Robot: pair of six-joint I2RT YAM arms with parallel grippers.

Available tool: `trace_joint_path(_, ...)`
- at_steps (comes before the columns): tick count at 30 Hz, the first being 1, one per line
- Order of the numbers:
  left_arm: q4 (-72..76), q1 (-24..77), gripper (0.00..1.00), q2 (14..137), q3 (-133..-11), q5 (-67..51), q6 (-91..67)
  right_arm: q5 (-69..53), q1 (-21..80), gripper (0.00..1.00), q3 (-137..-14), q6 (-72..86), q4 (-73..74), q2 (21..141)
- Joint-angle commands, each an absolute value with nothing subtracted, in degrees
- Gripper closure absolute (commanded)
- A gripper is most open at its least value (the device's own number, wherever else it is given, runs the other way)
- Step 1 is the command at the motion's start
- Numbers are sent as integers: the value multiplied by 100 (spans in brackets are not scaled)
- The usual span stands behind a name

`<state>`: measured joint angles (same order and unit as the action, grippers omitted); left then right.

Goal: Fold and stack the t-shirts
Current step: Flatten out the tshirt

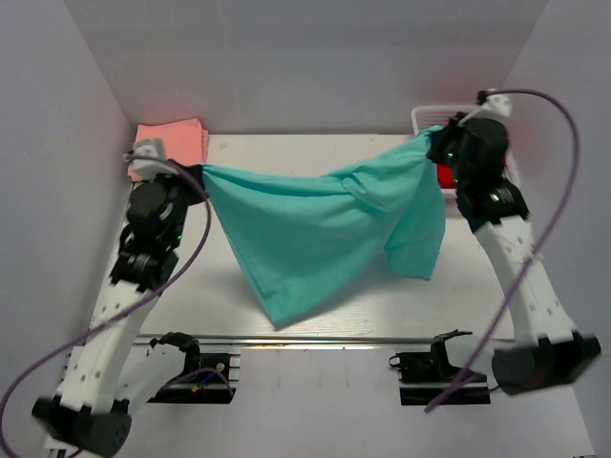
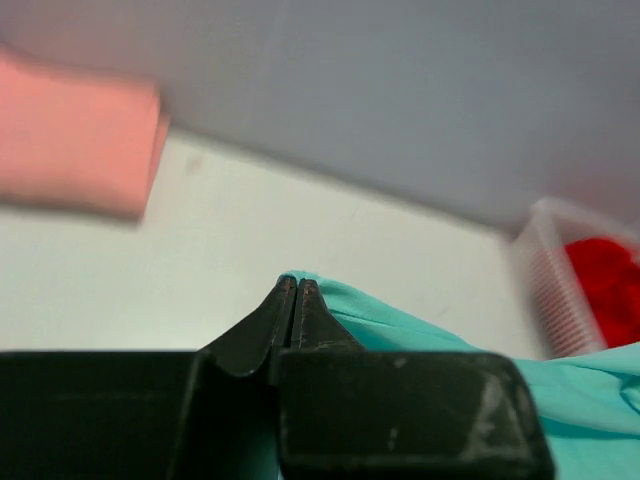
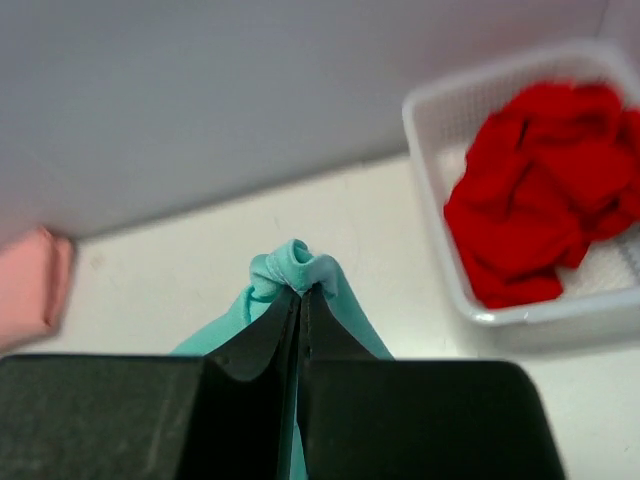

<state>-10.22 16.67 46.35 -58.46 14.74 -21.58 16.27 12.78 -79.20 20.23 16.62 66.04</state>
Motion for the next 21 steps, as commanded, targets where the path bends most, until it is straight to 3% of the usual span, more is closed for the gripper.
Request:
trace_joint_path(1, -1336, 1661, 100, 5682, -5284, 1994, -2531, 1030, 1231, 100, -7611, 2215, 1942, 7671)
trace_joint_path(5, -1257, 1608, 100, 7052, -5071, 2162, -2593, 633, 1239, 99, -7752, 2066, 1652, 9215)
trace_joint_path(7, -1205, 1608, 100, 7521, -5071, 1934, -2593, 387, 1230, 86, -8109, 1943, 1818, 9781)
trace_joint_path(9, -1038, 1608, 100, 7934, -5010, 1672, -2593, 221, 1248, 63, -8313, 1750, 1959, 10395)
trace_joint_path(13, -835, 1608, 100, 8086, -4887, 1608, -2593, 115, 1292, 38, -8271, 1635, 2048, 10424)
trace_joint_path(21, -475, 1608, 100, 8147, -4605, 1152, -2479, -931, 1318, 38, -6382, 1802, 1345, 9572)
